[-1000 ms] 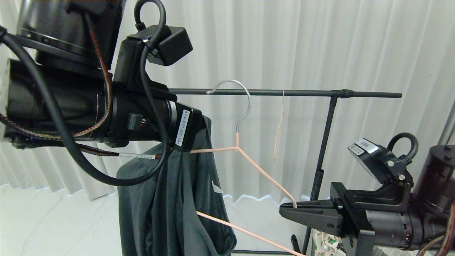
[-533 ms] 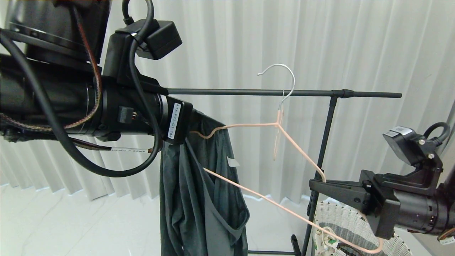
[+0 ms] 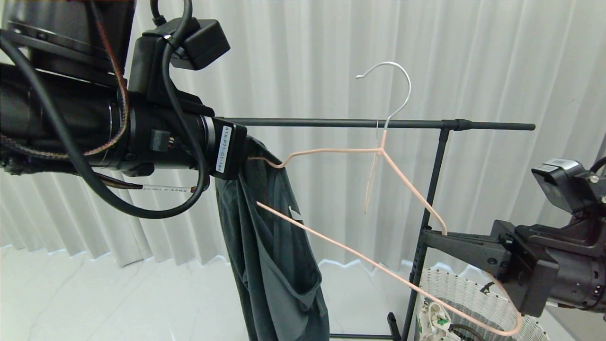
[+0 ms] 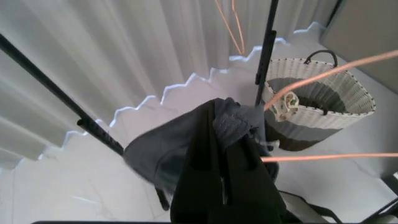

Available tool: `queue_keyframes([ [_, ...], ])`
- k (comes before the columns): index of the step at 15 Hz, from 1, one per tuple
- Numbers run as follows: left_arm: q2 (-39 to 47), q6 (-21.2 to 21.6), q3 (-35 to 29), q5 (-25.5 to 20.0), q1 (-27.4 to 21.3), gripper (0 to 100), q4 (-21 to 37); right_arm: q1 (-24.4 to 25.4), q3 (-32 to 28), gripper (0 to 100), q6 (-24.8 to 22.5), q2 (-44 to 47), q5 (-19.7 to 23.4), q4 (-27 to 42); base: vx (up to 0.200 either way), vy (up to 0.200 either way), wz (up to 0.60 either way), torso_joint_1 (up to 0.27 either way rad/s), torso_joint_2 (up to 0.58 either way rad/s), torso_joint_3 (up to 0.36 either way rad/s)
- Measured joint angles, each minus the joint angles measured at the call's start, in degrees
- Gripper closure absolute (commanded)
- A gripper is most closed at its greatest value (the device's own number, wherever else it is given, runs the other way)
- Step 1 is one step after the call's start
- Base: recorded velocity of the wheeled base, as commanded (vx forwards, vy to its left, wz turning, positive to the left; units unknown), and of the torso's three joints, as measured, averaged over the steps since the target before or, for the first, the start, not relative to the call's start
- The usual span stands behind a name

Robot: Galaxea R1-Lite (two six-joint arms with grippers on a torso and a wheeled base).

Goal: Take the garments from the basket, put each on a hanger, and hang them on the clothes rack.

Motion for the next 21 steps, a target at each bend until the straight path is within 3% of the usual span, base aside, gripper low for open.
queue_keyframes([
  [8, -0.54, -0.23, -0.24, -7.06, -4.17, 100, -0.17, 6.86, -2.69, 100, 2.00, 4.44, 0.06, -1.02, 0.000, 0.000, 0.00, 0.000, 0.00, 0.000],
  [16, 0.05, -0.50, -3.80, -7.47, -7.73, 100, -0.35, 10.75, -2.90, 100, 3.74, 9.18, -0.21, -7.34, 0.000, 0.000, 0.00, 0.000, 0.00, 0.000],
  [21, 1.69, -0.56, -5.22, -7.06, -8.61, 100, -0.41, 13.07, -4.57, 100, 3.85, 12.52, -3.34, -8.63, 0.000, 0.000, 0.00, 0.000, 0.00, 0.000],
])
